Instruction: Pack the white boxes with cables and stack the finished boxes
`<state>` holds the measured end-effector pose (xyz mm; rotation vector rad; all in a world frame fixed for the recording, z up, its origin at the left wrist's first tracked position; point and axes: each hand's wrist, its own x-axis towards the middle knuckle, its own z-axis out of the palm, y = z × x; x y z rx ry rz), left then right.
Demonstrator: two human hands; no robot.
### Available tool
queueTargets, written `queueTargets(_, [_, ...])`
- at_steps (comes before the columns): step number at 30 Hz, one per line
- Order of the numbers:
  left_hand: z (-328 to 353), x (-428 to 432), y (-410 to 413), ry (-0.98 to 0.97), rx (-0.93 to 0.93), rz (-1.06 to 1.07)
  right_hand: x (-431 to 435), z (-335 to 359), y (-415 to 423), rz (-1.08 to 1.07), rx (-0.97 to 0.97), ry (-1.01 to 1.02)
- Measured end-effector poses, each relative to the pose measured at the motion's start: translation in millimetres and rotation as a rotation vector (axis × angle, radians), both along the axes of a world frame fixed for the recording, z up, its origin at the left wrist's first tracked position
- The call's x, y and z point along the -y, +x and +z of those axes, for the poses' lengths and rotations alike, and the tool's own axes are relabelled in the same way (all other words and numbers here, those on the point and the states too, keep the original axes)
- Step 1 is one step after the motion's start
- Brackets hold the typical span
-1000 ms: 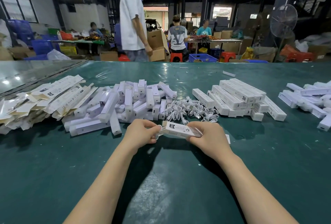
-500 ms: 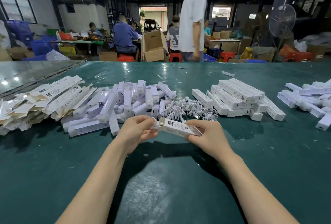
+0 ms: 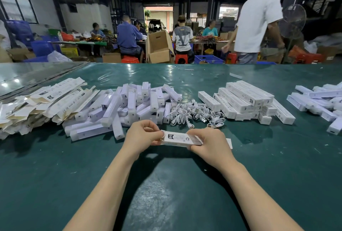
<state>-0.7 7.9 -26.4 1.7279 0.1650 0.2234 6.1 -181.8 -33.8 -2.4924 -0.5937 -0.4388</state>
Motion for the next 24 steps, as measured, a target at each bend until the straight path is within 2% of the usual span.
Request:
queueTargets(2, [0.0,0.5,1.2,0.016,-0.027,0.045,-3.9,-1.7,-2.0,-0.007,0.050,0.017])
queueTargets(5, [-1.6,2.1,2.7,-0.071,-0.069,0.076,-7.6,-4.2,-3.4,-0.007,0.124,-0.009])
queueTargets(9, [-3.1,-3.0,2.7,-0.260,-0.119,0.002,-7.4,-6.2,-3.5,-0.014,0.171,0.043])
queueTargets(12, [-3.8,-5.1,2.8,-0.349,-0.064,-0.043,-6.9,-6.1,-3.0,-0.042,0.130,0.108])
queueTargets(24, [-6.2,-2.8,2.2,-0.137,0.052,-0.055,-3.1,-7.4,1.4,-0.075,0.055,0.174])
